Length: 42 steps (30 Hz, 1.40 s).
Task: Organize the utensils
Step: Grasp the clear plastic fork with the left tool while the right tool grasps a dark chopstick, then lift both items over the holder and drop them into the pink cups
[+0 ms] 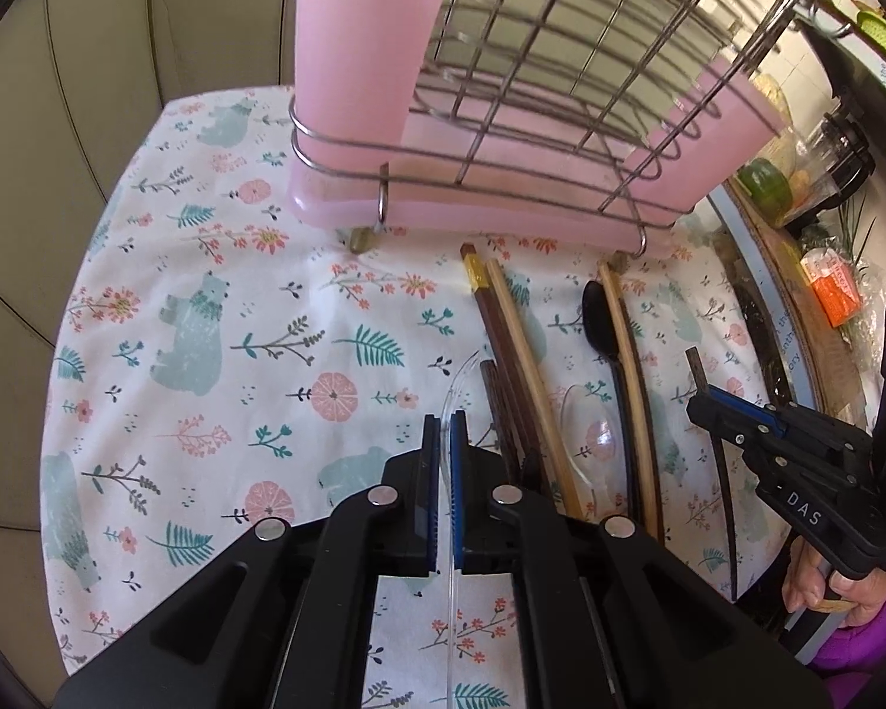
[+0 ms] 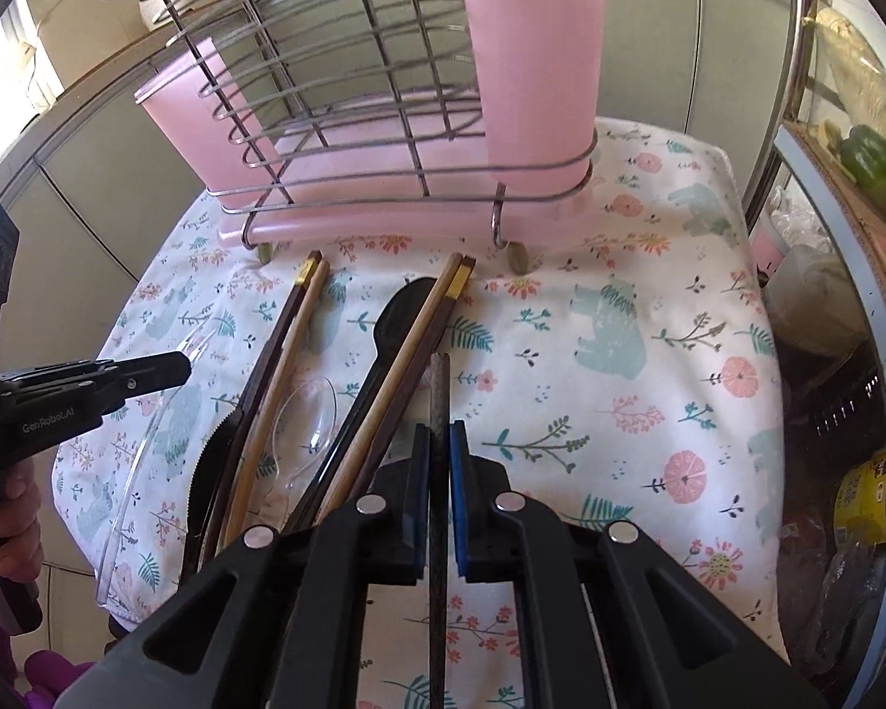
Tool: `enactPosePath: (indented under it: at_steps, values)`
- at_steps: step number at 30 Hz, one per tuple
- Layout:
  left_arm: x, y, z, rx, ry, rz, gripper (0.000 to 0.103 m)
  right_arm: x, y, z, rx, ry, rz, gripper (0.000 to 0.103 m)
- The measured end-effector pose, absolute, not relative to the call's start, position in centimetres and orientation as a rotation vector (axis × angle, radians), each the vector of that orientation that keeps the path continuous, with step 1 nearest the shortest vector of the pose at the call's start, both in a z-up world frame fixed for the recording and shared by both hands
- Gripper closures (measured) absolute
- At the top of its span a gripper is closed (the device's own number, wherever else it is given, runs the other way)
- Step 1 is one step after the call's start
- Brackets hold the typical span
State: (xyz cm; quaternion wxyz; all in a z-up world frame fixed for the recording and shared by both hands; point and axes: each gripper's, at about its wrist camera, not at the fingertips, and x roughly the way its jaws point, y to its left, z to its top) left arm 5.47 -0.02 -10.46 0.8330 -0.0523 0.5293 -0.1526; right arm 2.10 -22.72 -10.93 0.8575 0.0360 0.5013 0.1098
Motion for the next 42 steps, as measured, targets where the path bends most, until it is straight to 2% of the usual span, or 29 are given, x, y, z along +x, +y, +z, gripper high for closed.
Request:
enactPosePath:
  at_steps: [10, 21, 28, 35, 42]
  values:
    - [3.5, 1.1, -5.0, -0.192, 0.91, -0.359, 0.101, 1.2, -23.8, -7.6, 0.156, 0.899, 0.276, 0.097]
    - [3.5, 2.9, 5.6, -0.292, 0.499, -0.368, 0.101, 1.7, -26.6, 3.0, 0.207, 0.519, 0.345, 0.097]
    - [5.1, 3.4, 10.7, -0.312, 0.294, -0.333, 0.101, 3.5, -27.6, 9.3, 0.181, 0.371, 0.328, 0.097]
    - [8.2, 3.2, 13.4, -0.312, 0.151, -0.271, 0.101, 5.7, -28.1, 13.2, 0.12, 0.309, 0.264, 0.097]
    - [11.5, 3.0, 12.8, -0.308, 0.073, -0.178, 0.101, 8.7, -27.8, 10.7, 0.072, 0.41, 0.218, 0.097]
